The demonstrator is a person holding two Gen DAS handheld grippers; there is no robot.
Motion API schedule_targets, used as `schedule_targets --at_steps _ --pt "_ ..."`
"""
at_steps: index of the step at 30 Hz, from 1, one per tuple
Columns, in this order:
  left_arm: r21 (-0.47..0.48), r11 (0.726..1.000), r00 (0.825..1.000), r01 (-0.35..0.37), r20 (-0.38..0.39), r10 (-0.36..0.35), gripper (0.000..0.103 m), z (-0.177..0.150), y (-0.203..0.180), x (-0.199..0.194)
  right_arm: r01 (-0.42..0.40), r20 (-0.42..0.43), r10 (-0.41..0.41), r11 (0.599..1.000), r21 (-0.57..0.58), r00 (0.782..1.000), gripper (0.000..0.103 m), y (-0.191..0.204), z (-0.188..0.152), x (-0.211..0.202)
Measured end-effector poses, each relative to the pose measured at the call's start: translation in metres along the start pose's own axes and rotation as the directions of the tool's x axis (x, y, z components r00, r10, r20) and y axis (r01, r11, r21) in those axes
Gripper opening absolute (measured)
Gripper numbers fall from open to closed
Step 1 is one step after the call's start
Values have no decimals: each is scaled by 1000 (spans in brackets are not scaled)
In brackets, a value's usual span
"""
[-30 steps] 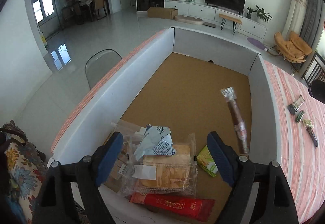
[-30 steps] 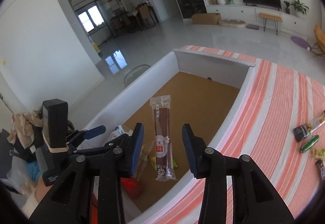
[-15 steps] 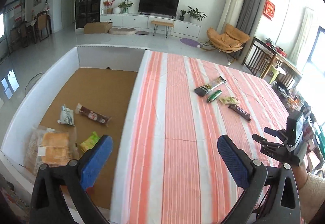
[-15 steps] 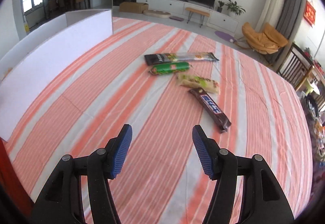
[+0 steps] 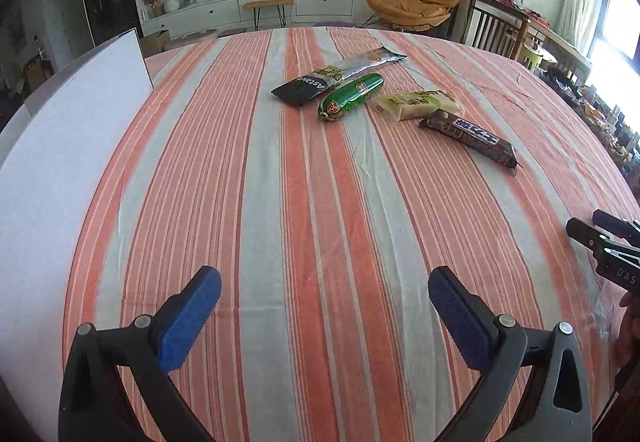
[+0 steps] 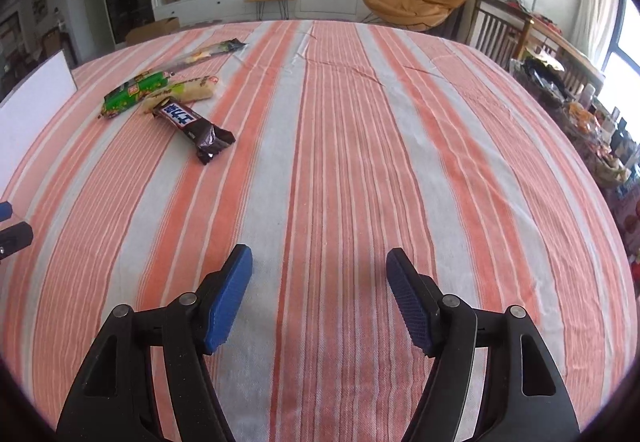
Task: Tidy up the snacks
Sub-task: 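Move both tools back over the remaining snacks on the table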
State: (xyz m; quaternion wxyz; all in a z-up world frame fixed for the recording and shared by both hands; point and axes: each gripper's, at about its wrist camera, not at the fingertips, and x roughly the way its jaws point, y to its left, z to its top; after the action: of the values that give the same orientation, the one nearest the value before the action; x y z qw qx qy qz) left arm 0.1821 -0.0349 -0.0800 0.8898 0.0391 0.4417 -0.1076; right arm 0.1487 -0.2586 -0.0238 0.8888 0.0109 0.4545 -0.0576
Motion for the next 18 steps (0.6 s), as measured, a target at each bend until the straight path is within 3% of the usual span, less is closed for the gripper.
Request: schedule_targets --at_steps 3,4,18 --pt "37 999 999 -27 -18 28 103 8 2 17 -6 -9 7 1000 26 1000 85 -7 0 4" --pt "23 1000 1000 -3 -29 3 103 9 4 21 -2 -9 2 1000 23 1000 85 -6 0 4" --pt "15 1000 999 -12 -31 12 103 10 6 21 1 -12 0 1000 30 1000 88 -4 1 5"
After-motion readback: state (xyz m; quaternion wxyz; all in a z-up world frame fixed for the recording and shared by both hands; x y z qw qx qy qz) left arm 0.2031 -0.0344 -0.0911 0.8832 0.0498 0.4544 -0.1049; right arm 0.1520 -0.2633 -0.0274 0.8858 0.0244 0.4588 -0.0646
